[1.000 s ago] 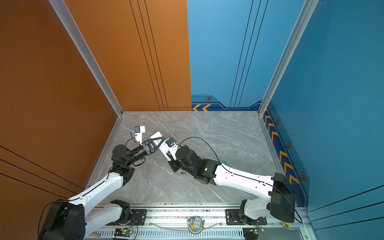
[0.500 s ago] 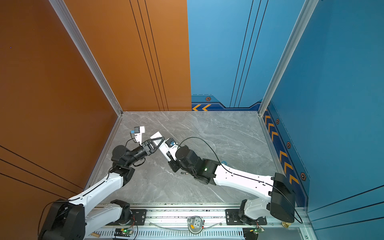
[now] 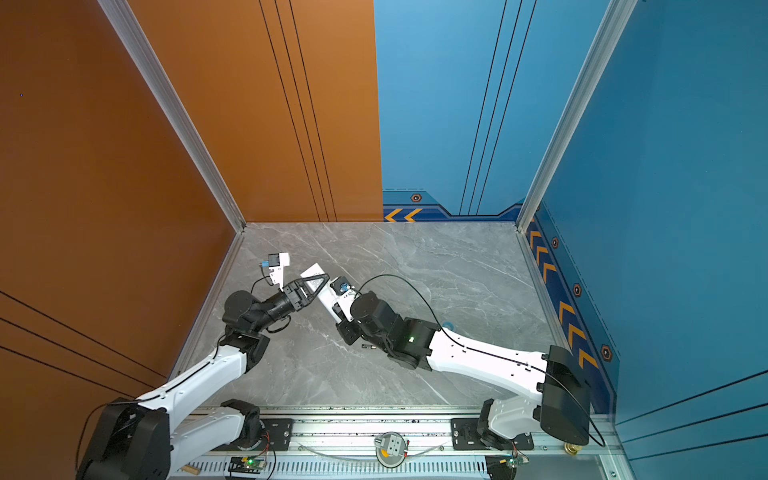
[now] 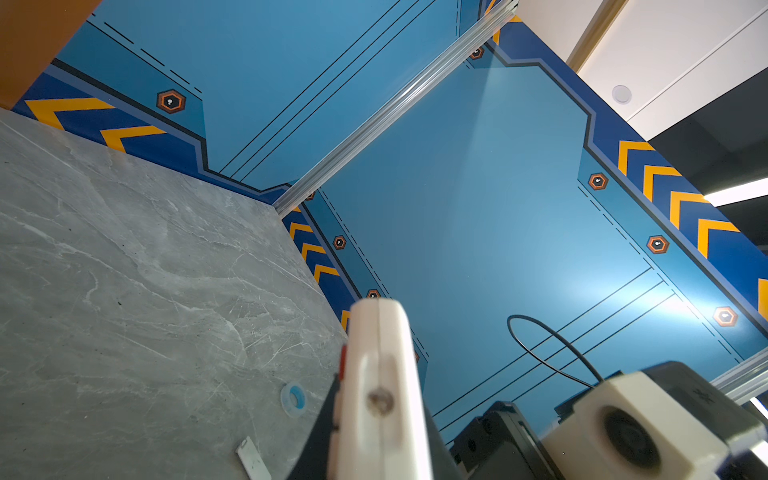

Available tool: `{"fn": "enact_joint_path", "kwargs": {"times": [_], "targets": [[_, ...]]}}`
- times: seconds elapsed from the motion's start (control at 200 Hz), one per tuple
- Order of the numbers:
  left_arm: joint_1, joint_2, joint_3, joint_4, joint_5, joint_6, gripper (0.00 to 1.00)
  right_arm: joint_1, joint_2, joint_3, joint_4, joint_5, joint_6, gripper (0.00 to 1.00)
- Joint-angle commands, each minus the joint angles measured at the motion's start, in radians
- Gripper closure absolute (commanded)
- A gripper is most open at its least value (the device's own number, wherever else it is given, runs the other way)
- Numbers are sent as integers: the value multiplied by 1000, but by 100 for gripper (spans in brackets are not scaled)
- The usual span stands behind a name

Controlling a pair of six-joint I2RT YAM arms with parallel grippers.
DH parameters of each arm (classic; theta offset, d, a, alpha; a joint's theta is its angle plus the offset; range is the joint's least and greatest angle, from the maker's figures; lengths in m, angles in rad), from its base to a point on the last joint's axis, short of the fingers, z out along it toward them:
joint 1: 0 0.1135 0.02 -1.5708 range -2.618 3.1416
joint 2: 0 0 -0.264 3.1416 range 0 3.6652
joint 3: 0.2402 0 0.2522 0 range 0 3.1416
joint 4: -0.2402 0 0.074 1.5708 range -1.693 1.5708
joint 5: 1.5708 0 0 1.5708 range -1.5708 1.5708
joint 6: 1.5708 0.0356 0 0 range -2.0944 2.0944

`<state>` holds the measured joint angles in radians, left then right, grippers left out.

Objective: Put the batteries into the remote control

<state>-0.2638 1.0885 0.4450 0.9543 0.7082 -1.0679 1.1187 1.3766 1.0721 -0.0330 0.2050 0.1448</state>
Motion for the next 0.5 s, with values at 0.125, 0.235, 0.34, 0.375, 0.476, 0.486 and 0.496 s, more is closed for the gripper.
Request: {"fn": "enact_joint_path", "kwargs": {"times": [0.125, 0.235, 0.34, 0.375, 0.476, 0.486, 0.496], "targets": [[-9, -2, -5, 75, 25, -22, 100, 4, 26, 2, -25, 11, -16, 80], [-9, -1, -8, 80, 25, -22, 100, 6, 24, 8, -31, 14, -20, 77], [-9, -4, -10, 80, 25, -22, 100, 9, 18, 9, -33, 22, -25, 76], [-9, -6, -11, 80, 26, -22, 100, 10, 15, 9, -34, 25, -26, 75], [-7, -7, -14, 80, 27, -21, 100, 13, 12, 16, -40, 29, -28, 73], [-7, -7, -13, 80, 27, -21, 100, 13, 11, 16, -40, 29, -29, 72], [-7, -7, -13, 80, 27, -21, 100, 14, 10, 17, -41, 30, -29, 72]]}}
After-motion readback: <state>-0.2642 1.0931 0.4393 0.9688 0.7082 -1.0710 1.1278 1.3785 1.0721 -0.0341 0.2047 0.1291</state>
